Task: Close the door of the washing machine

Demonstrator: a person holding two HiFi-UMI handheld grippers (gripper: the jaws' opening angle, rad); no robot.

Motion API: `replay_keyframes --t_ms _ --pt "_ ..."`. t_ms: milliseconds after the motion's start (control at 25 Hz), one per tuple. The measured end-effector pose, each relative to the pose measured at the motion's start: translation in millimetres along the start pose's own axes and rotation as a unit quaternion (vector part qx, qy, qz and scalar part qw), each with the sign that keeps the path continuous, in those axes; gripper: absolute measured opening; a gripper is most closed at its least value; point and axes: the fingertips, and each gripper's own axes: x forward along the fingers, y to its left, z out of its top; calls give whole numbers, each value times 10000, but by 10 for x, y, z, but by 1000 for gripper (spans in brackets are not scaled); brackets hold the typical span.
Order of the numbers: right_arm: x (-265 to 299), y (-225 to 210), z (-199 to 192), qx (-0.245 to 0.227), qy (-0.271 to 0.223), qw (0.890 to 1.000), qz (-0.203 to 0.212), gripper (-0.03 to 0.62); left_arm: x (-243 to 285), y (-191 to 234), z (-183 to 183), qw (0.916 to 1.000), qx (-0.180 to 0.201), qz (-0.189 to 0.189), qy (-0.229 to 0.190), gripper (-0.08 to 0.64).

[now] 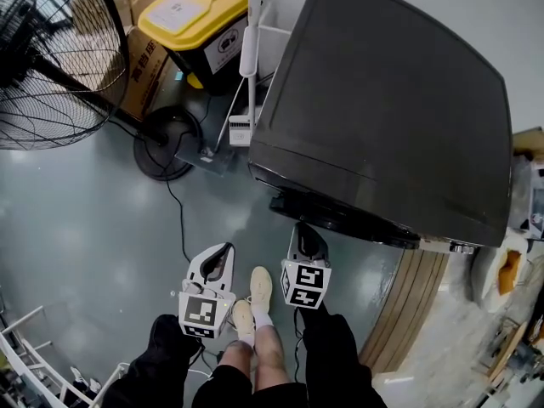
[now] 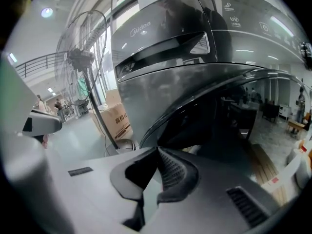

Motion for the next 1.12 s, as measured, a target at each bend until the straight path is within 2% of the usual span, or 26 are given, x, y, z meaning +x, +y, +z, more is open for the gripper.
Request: replay_keyframes --t_ms 160,440,720,1120 --pt "-119 -23 98 16 -164 9999 -20 17 -100 -29 8 10000 12 -14 -32 23" --pt "-644 47 401 -56 -451 9989 -79 17 -474 -142 326 9993 149 -59 -336 23" --pt "-1586 225 869 -115 -858 9962 -134 17 -1079 -416 901 9960 446 -275 -729 23" --pt "-3149 333 1599 -231 -1610 9858 -423 17 -2265 -1095 1745 9829 987 -674 -1401 23"
